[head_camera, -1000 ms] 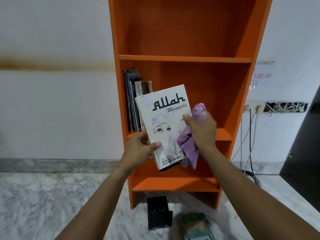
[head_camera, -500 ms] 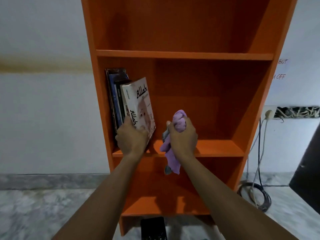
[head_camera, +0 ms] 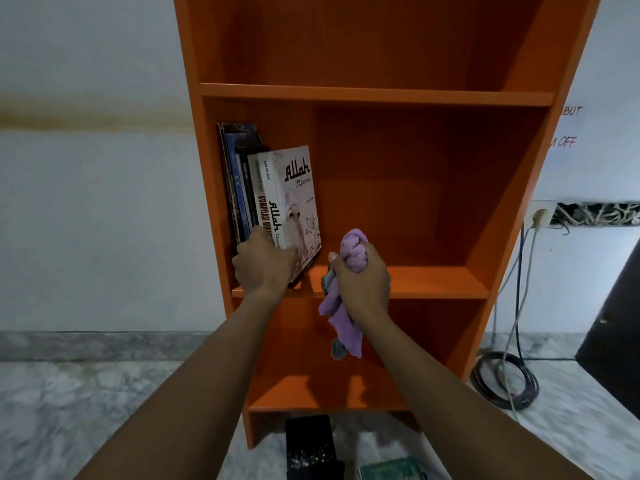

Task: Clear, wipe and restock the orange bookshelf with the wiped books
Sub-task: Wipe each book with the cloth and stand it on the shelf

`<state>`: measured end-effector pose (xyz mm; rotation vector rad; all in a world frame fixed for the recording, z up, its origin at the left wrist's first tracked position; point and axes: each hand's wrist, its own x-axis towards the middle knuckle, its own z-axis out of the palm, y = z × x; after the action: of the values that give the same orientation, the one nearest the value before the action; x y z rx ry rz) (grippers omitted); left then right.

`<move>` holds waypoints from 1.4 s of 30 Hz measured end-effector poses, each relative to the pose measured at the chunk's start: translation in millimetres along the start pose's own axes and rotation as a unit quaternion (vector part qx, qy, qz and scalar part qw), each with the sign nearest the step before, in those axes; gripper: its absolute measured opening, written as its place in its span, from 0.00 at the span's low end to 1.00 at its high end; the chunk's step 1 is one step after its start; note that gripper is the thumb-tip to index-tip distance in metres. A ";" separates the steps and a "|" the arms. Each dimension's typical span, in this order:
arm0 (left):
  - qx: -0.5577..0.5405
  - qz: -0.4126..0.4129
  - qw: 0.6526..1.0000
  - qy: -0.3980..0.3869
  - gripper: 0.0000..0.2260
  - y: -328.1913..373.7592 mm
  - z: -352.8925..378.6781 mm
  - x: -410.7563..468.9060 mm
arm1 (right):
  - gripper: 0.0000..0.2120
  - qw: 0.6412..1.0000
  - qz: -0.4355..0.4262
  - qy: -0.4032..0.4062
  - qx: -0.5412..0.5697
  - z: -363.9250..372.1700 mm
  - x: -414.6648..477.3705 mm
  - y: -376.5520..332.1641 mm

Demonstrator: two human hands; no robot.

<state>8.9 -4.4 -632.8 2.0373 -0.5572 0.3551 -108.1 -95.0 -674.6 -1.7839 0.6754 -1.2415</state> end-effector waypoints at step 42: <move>0.105 -0.338 0.800 -0.485 0.26 -191.9 187.7 -405.6 | 0.16 0.859 0.506 -0.059 -0.048 -198.4 -289.7 277.3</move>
<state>-232.8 14.7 -1054.4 2.3770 -0.3245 -1.1716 -389.5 -68.6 -1021.4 -1.2190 1.3724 -0.3671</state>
